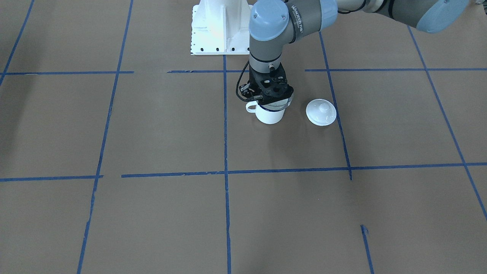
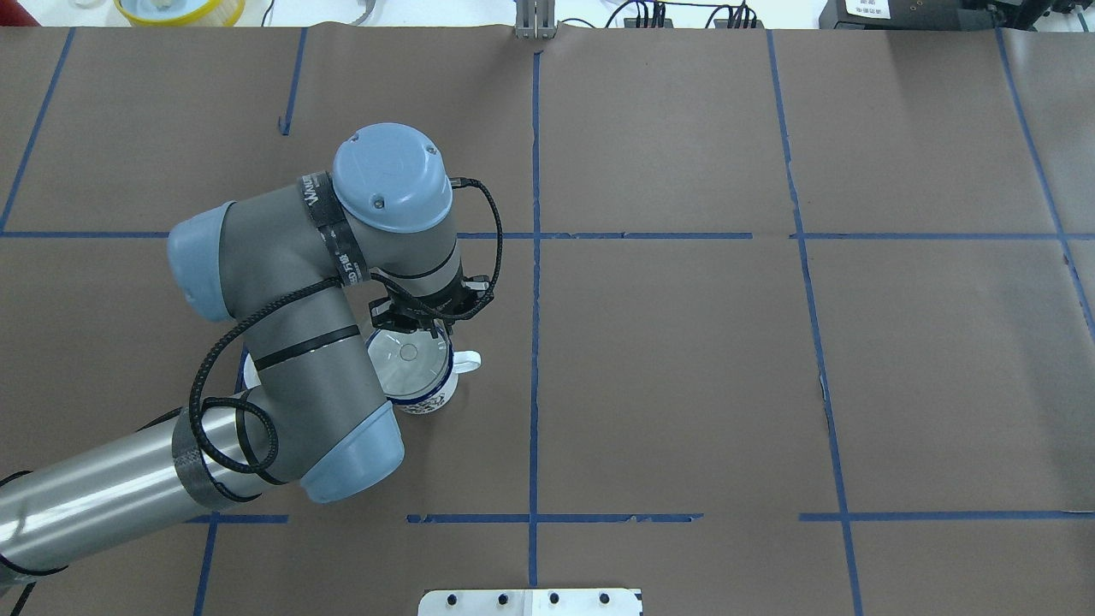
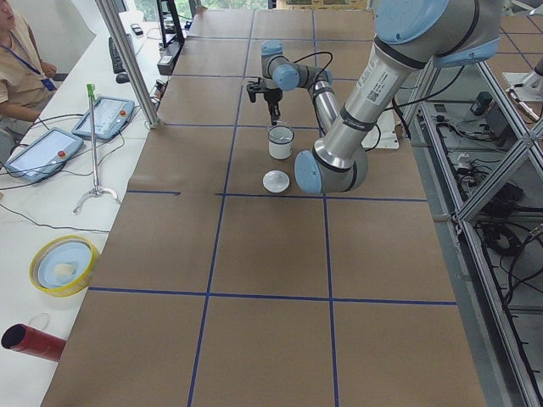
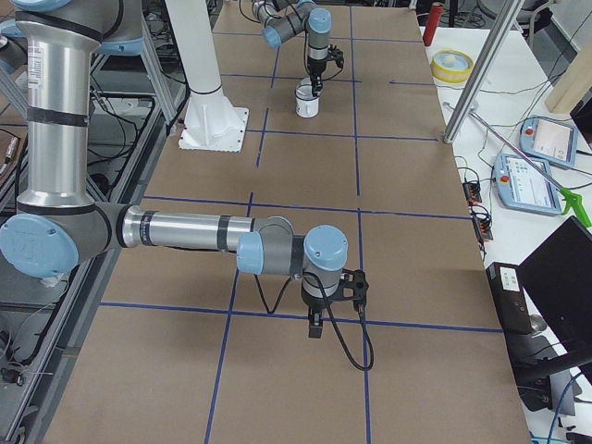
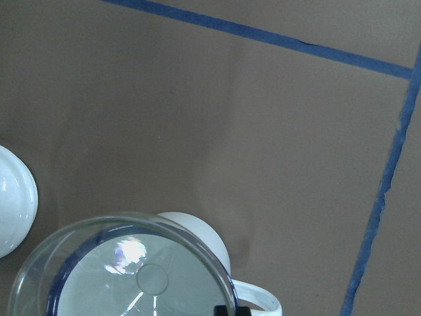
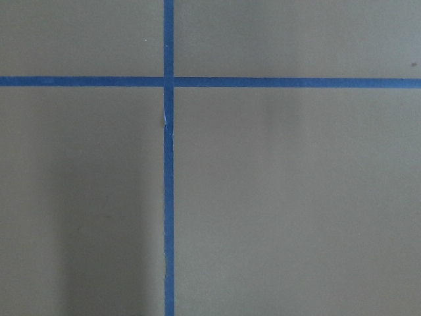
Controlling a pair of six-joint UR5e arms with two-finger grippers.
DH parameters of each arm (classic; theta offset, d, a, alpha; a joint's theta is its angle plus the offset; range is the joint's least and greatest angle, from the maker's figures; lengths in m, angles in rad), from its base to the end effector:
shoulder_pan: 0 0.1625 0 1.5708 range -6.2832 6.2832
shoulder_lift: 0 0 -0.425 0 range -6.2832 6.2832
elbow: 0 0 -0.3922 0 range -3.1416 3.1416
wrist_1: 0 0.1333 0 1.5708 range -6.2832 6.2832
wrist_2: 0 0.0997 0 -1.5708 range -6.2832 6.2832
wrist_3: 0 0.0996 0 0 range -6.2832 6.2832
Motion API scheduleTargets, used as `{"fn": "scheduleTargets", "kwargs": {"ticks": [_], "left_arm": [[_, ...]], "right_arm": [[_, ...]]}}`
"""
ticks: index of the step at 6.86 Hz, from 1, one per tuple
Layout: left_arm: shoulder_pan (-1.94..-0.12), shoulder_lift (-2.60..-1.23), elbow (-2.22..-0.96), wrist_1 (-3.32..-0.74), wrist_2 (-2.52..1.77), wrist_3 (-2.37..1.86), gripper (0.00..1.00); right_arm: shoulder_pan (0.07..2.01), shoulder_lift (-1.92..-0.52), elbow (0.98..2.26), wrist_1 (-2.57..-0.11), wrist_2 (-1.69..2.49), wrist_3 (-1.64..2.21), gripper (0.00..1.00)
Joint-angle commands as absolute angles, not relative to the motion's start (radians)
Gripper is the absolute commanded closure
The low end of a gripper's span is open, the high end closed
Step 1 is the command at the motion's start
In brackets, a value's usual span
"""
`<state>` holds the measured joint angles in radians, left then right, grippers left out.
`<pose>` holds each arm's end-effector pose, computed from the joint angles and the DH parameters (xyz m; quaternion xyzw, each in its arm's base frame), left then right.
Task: Place funnel on cup
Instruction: 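Lower the funnel spout into the mug with the left gripper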
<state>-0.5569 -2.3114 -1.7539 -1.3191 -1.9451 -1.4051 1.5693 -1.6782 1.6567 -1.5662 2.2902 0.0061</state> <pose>0.5082 -0.4305 0.1737 -0.0498 0.3651 -0.1201 0.9218 0.0670 -0.4451 0.6701 -0.0093 -0.3519 0.0051 0.9360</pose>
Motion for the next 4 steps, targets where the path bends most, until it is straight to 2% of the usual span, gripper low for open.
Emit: {"fn": "scheduleTargets", "kwargs": {"ticks": [1,2,4], "left_arm": [[-0.557,-2.306,-1.766,-1.321,-1.945,-1.373,0.00],[-0.560,-2.299,-1.801,-1.318,-1.944,-1.332,0.00],[-0.639,-2.164,-2.010,-1.315,-1.944,-1.155,0.00]], "right_arm": [[1.569,-1.678,1.657,-1.566,2.290,0.006,0.00],[1.569,-1.678,1.657,-1.566,2.290,0.006,0.00],[1.569,-1.678,1.657,-1.566,2.290,0.006,0.00]]}}
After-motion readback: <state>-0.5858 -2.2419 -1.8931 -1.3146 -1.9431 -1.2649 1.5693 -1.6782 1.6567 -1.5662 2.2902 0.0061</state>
